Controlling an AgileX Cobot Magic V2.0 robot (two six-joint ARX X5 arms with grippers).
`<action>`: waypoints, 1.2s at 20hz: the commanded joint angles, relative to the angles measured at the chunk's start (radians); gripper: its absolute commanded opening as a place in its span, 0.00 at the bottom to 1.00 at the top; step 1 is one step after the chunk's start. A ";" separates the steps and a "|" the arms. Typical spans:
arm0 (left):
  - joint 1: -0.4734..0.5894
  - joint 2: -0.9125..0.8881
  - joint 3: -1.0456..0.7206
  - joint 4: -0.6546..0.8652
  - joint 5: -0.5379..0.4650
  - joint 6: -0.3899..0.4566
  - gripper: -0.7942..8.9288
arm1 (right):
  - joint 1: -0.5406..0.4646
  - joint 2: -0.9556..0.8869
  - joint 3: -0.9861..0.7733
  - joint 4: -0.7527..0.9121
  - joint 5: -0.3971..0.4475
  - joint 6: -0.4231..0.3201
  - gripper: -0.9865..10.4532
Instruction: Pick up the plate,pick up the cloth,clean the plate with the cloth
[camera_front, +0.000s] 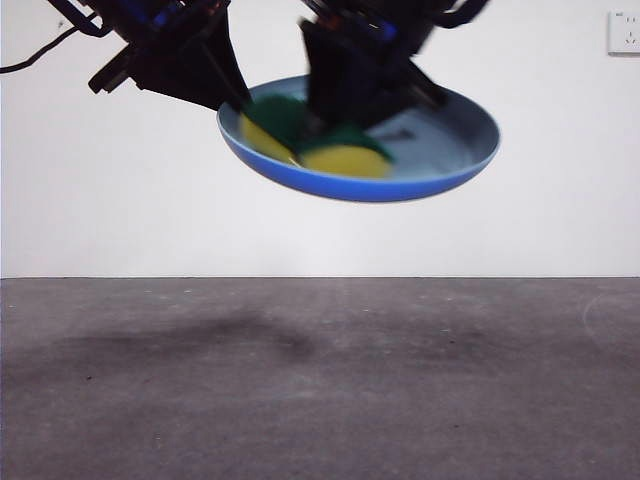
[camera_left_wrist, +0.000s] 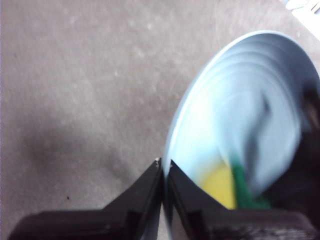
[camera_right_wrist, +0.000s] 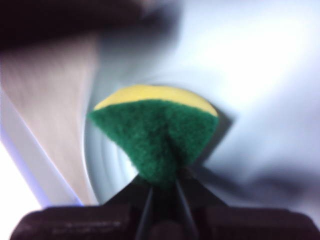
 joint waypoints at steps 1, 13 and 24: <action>0.013 -0.010 -0.001 -0.002 0.029 -0.022 0.07 | -0.009 0.013 -0.008 -0.136 0.256 -0.003 0.07; 0.004 -0.008 -0.001 -0.204 -0.117 0.137 0.07 | -0.015 -0.096 -0.008 0.341 0.360 -0.021 0.07; 0.104 0.206 -0.001 -0.112 -0.321 0.200 0.07 | -0.014 -0.378 -0.008 0.134 0.322 0.034 0.07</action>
